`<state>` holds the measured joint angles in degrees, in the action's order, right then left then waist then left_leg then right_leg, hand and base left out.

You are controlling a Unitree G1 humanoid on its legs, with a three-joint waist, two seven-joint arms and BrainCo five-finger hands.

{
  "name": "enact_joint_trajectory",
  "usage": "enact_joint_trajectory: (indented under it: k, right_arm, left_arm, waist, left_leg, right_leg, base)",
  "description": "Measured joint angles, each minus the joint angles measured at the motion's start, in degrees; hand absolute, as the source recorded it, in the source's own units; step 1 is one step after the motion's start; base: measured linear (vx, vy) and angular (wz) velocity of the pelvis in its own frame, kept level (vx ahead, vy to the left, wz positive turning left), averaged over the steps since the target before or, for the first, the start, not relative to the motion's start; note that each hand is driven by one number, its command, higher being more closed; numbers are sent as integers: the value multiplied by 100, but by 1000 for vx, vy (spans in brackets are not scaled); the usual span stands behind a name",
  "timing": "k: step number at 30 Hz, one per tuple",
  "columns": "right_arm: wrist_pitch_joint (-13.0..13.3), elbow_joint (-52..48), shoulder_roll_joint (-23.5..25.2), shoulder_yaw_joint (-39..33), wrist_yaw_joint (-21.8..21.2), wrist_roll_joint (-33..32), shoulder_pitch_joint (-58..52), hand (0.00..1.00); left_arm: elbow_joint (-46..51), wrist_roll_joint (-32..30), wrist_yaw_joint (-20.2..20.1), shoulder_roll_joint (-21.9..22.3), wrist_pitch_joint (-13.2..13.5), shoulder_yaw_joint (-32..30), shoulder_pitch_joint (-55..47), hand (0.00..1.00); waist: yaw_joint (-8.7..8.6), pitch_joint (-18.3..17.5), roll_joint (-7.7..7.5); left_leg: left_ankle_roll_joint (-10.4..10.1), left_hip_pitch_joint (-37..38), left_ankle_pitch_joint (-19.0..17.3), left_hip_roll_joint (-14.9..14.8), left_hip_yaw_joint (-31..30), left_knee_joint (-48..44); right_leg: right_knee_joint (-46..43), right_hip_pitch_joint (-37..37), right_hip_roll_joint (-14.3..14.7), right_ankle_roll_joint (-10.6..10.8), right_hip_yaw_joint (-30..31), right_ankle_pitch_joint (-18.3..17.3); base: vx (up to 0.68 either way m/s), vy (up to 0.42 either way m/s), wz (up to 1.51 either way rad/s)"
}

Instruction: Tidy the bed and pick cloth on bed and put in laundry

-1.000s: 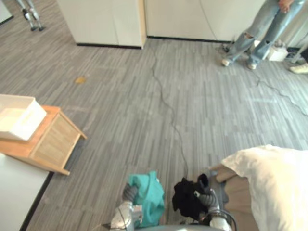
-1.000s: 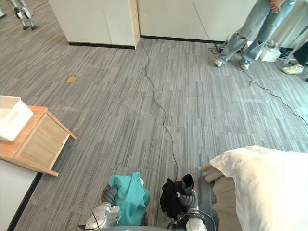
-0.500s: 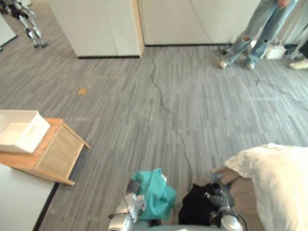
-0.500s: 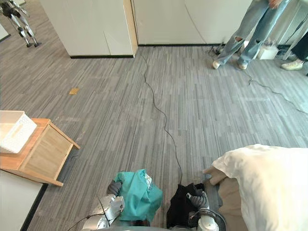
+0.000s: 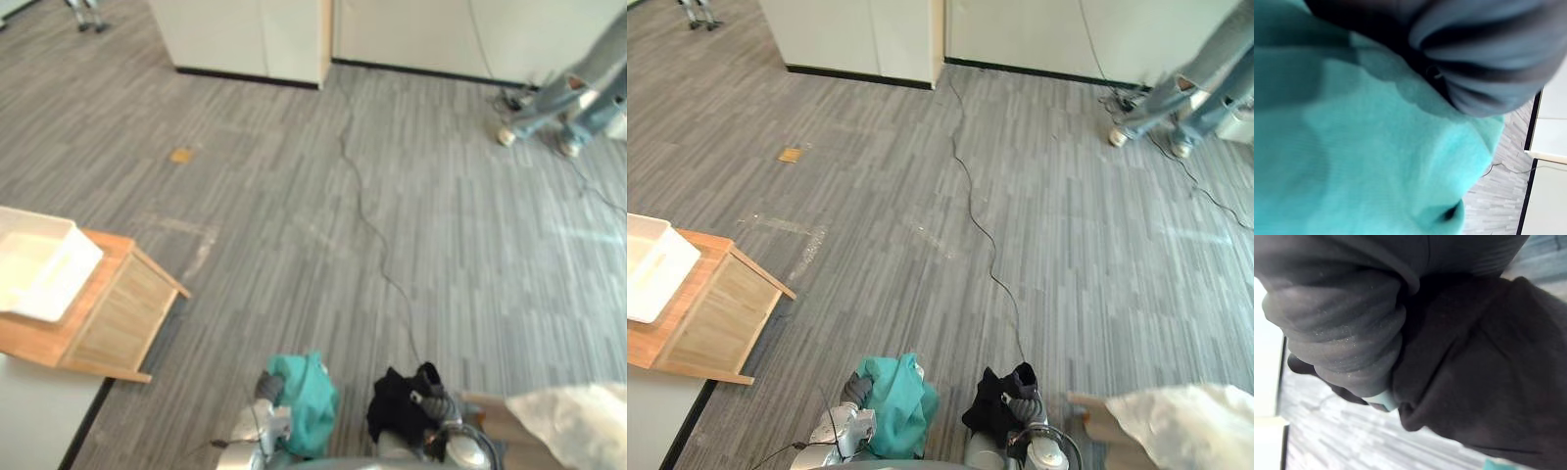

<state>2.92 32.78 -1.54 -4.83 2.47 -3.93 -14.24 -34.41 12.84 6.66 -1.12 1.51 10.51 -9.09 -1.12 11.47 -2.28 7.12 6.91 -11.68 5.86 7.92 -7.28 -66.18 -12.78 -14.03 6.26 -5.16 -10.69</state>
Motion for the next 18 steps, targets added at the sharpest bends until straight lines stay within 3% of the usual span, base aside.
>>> enact_joint_trajectory:
  k: [3,4,5,6,7,9,10,11,12,13,14,15,16,17,18]
  right_arm:
    - [25,-222,3,-1,2,-8,39,100]
    - [76,-283,-5,-2,1,-29,83,100]
    - [74,-271,-16,-24,12,-71,157,100]
    - [75,-271,-16,-46,18,-77,170,100]
    - [60,-269,-6,-86,41,-97,220,100]
    - [38,-270,11,-28,63,-103,264,100]
    - [-6,-254,-52,73,67,-89,380,100]
    - [-14,-265,-81,75,66,-66,414,100]
    - [-33,-271,-127,74,57,-35,420,100]
    - [-90,-275,-137,91,54,5,445,100]
    - [-99,-275,-138,140,55,5,460,100]
    - [-103,-284,-147,288,39,4,470,100]
    - [-105,-337,-148,413,5,1,462,100]
    - [-106,-377,-141,443,1,1,449,100]
    - [-105,-444,-137,511,-9,0,411,100]
  left_arm:
    - [5,1,1,-1,-2,11,44,100]
    - [1,0,-1,-16,-3,11,102,100]
    - [2,0,0,-17,-3,2,133,100]
    - [5,0,1,-16,-1,2,142,100]
    - [11,0,10,-30,9,-51,121,100]
    - [-1,1,100,-82,-2,-147,-12,100]
    - [-120,2,125,-7,-13,-238,-98,100]
    - [-159,2,123,33,-11,-230,-115,100]
    - [-210,5,120,135,-7,-222,-166,100]
    - [-225,33,107,251,4,-298,-215,100]
    - [-227,67,102,291,3,-344,-232,100]
    - [-225,162,102,353,2,-408,-283,100]
    - [-172,348,87,370,6,-418,-321,100]
    - [-149,393,82,366,9,-420,-302,100]
    - [-85,480,82,364,11,-431,-310,100]
  waist:
    - [-133,83,263]
    - [-182,107,307]
    - [-176,132,350]
    - [-181,151,395]
    - [-146,144,383]
    - [-126,134,226]
    - [-105,110,410]
    - [-114,75,505]
    - [-123,0,638]
    - [-95,-15,711]
    - [-94,-8,716]
    - [-84,9,741]
    - [24,37,776]
    - [74,34,815]
    - [143,59,759]
  left_leg:
    - [-51,340,-85,-296,-658,153]
    - [-103,409,-111,-426,-942,134]
    - [-242,512,-187,-595,-1099,135]
    - [-375,564,-265,-715,-1156,136]
    - [-662,720,-488,-931,-1309,163]
    - [-932,1017,-795,-1109,-1495,191]
    - [-1057,1147,-947,-1454,-1595,-43]
    - [-1054,1074,-907,-1575,-1610,-250]
    - [-1021,864,-712,-1790,-1643,-783]
    - [-1052,492,-173,-1978,-1662,-1725]
    - [-1055,292,137,-2026,-1658,-2160]
    - [-1100,-173,1176,-2194,-1628,-3162]
    - [-1131,-665,1046,-2354,-1507,-4395]
    - [-1130,-789,902,-2359,-1446,-4773]
    - [-1196,-996,650,-2300,-1263,-5208]
  right_leg:
    - [974,-819,377,-78,-295,-496]
    - [2308,-1047,423,-50,-260,-429]
    - [3597,-1093,431,-64,-103,-87]
    - [4141,-1101,429,-51,-8,135]
    - [5361,-1140,327,139,307,716]
    - [5635,-1206,85,251,596,720]
    - [4843,-1399,313,335,472,1399]
    - [4589,-1450,392,314,409,1414]
    - [4210,-1477,506,120,201,1424]
    - [3878,-1374,687,-166,-28,990]
    - [3863,-1268,756,-250,-88,869]
    - [4050,-913,950,-428,-148,728]
    - [4493,-373,1269,-670,-166,712]
    - [4666,-147,1372,-762,-129,724]
    - [4999,258,1495,-858,-74,747]
  base:
    - [459,-157,134]
    - [564,-293,180]
    - [476,-255,164]
    - [521,-373,161]
    - [543,-470,139]
    - [612,-566,107]
    - [467,-438,53]
    - [596,-543,52]
    - [585,-573,44]
    - [584,-593,35]
    - [570,-579,9]
    - [566,-492,-29]
    - [561,-442,-44]
    - [535,-384,-61]
    - [497,-358,-61]
